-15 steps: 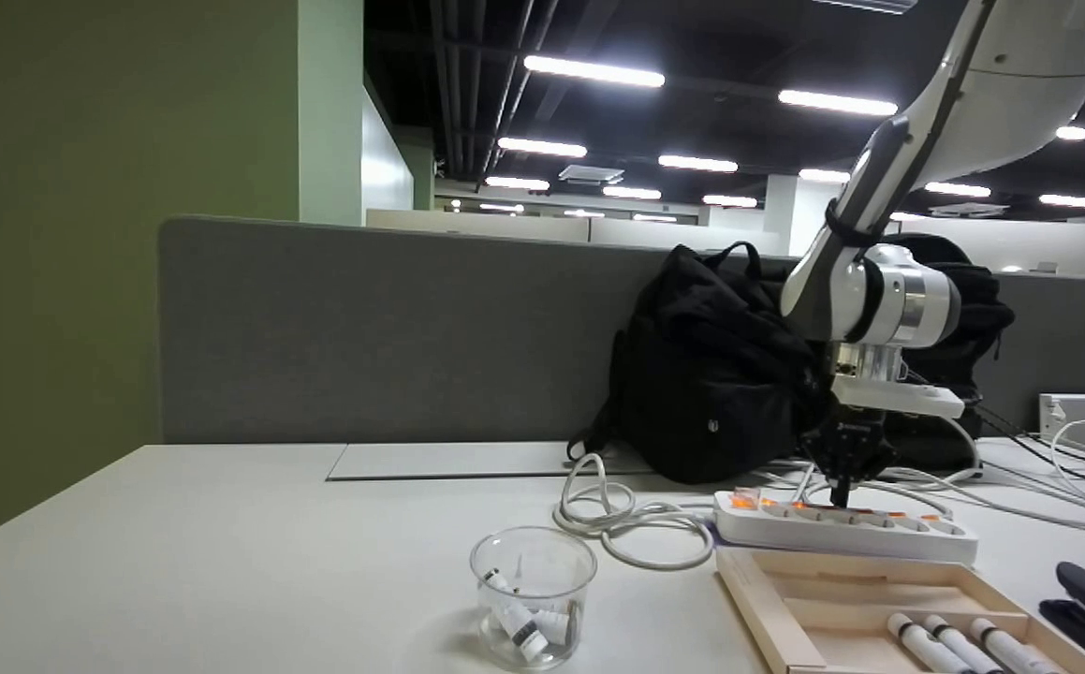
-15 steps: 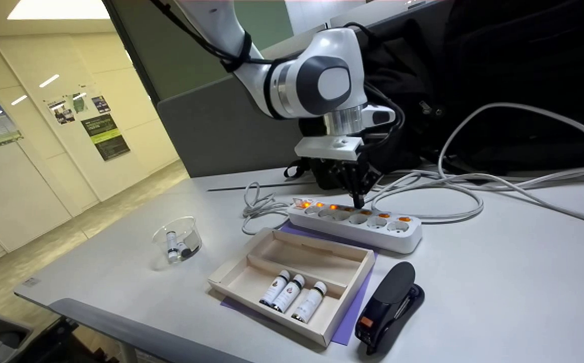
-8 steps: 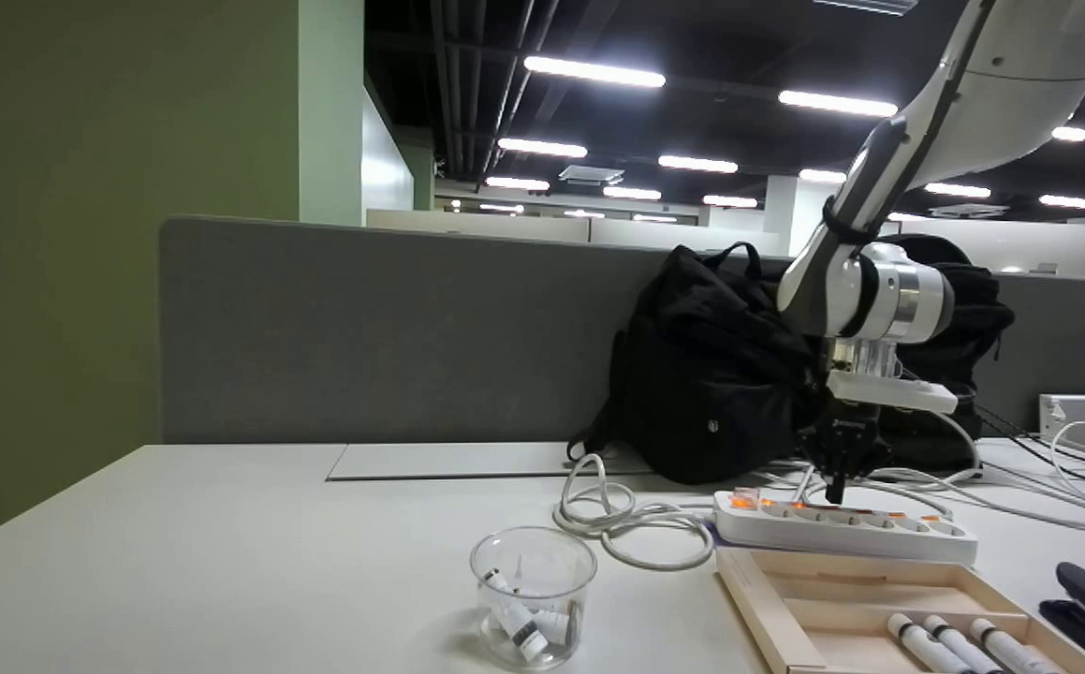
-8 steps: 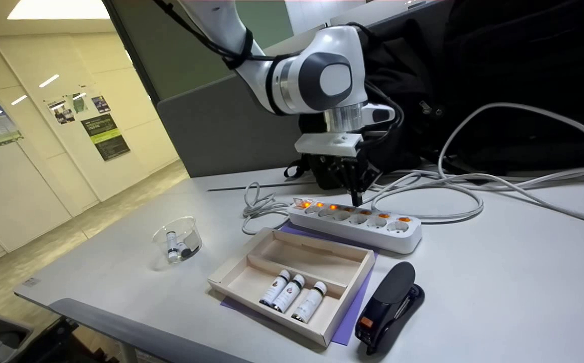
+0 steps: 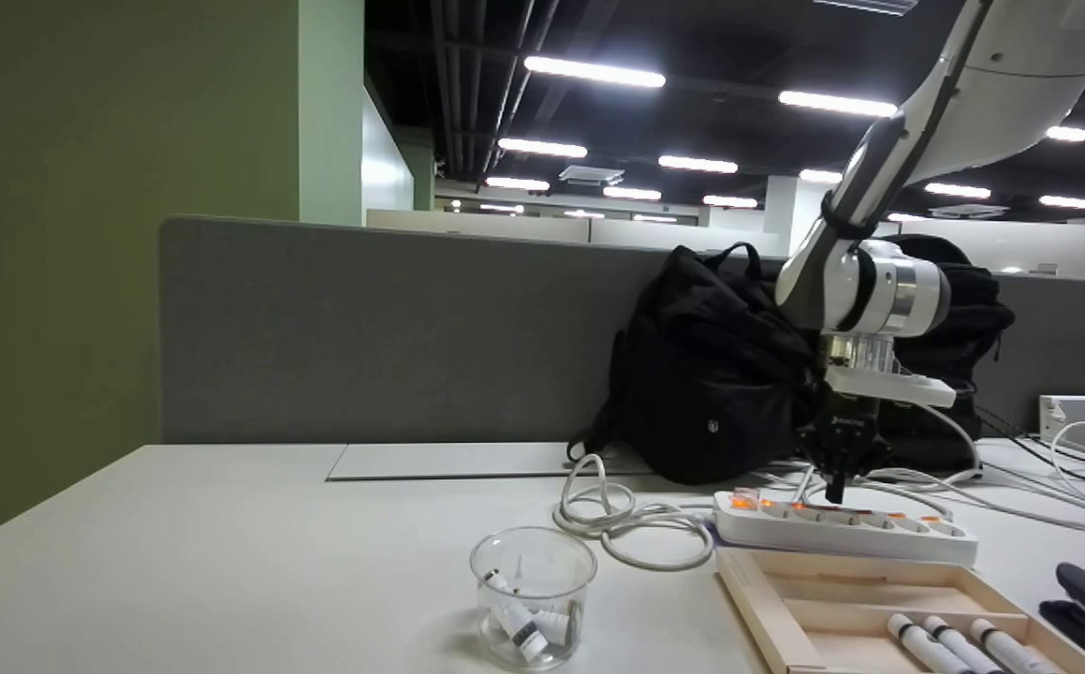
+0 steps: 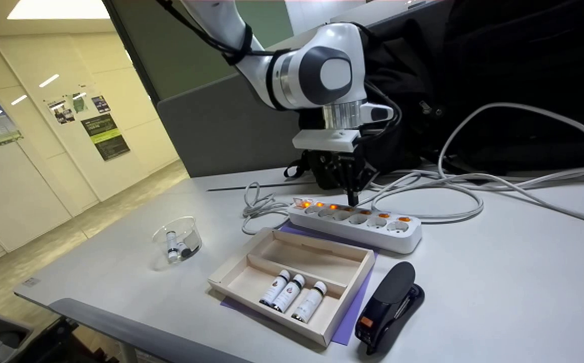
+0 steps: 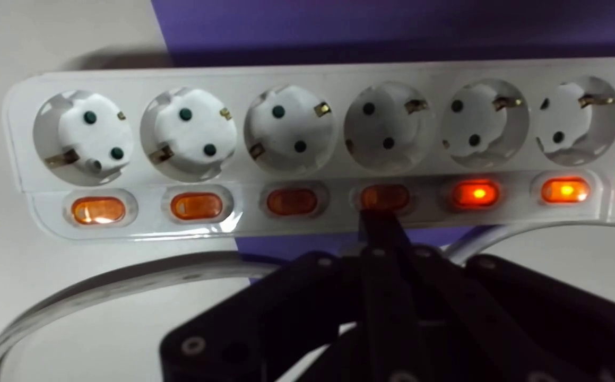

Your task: Turn on the switch for the fourth slot on the adapter

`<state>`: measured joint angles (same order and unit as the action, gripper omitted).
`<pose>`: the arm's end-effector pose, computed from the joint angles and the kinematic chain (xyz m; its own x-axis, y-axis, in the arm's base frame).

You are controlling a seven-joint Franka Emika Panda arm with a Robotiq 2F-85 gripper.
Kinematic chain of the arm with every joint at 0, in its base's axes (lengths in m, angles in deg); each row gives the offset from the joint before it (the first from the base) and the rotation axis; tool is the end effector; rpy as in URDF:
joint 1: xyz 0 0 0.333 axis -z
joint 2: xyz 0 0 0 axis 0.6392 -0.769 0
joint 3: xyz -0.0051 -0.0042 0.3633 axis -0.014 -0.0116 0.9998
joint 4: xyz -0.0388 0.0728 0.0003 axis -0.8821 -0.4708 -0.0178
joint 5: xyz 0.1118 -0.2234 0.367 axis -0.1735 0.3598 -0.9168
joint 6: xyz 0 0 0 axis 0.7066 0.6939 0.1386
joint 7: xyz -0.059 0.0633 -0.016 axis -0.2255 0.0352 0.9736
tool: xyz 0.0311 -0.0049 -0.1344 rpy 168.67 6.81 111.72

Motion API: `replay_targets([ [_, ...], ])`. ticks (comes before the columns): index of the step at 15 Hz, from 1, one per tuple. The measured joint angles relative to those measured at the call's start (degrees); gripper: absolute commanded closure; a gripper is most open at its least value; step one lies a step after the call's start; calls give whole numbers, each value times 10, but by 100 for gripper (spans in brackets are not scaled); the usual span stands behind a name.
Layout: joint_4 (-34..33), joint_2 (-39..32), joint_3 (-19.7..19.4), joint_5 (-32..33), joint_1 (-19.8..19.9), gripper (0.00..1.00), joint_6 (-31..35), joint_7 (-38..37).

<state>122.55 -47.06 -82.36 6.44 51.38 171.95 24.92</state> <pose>0.6842 -0.1849 0.0691 0.9364 -0.3360 -0.1016 -0.3436 -0.9366 -0.0690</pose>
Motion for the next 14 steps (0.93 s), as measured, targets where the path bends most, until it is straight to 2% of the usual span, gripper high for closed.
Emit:
replay_targets([
  [7,0,-2,-3,8,-8,100,-7,-3],
  [14,8,-4,-32,75,-50,100,13,-29],
])
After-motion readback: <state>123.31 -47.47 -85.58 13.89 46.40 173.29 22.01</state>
